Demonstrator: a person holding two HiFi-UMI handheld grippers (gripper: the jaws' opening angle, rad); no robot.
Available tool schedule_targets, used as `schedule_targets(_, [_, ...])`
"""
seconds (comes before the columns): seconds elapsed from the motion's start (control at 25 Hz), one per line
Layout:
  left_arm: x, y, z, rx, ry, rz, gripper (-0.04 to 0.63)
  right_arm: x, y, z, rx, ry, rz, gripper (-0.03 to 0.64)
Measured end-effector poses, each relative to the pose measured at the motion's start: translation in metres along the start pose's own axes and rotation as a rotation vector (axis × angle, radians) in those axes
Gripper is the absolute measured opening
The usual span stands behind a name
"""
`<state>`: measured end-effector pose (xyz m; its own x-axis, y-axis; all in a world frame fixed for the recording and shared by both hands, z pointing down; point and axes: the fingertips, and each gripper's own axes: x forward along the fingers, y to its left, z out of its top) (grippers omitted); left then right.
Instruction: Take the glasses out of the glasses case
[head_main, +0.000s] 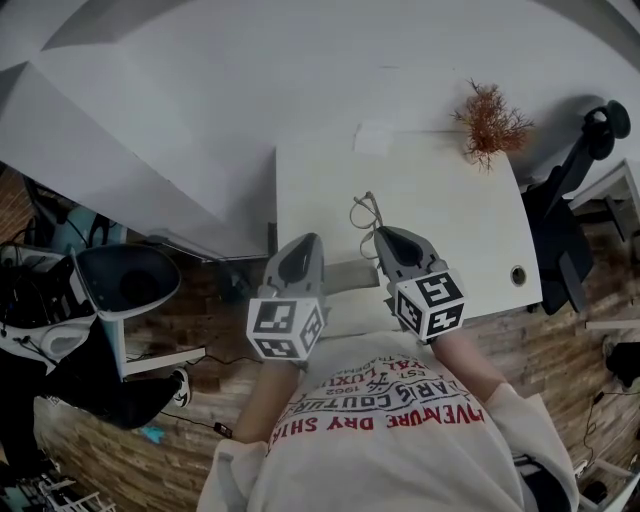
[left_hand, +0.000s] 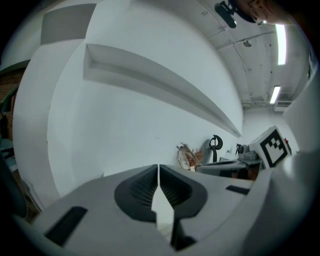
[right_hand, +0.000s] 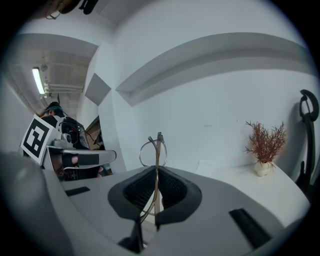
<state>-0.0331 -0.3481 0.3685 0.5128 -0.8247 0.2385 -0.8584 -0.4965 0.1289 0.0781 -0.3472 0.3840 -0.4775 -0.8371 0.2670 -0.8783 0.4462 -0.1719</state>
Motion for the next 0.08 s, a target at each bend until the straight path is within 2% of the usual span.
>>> schedule_targets(0.08, [0.0035, 0.0003, 0.0002, 0.007, 0.002, 0.0, 0.014, 0.0022, -0.0022, -0.0006, 0.0, 0.003, -0.001, 0.025])
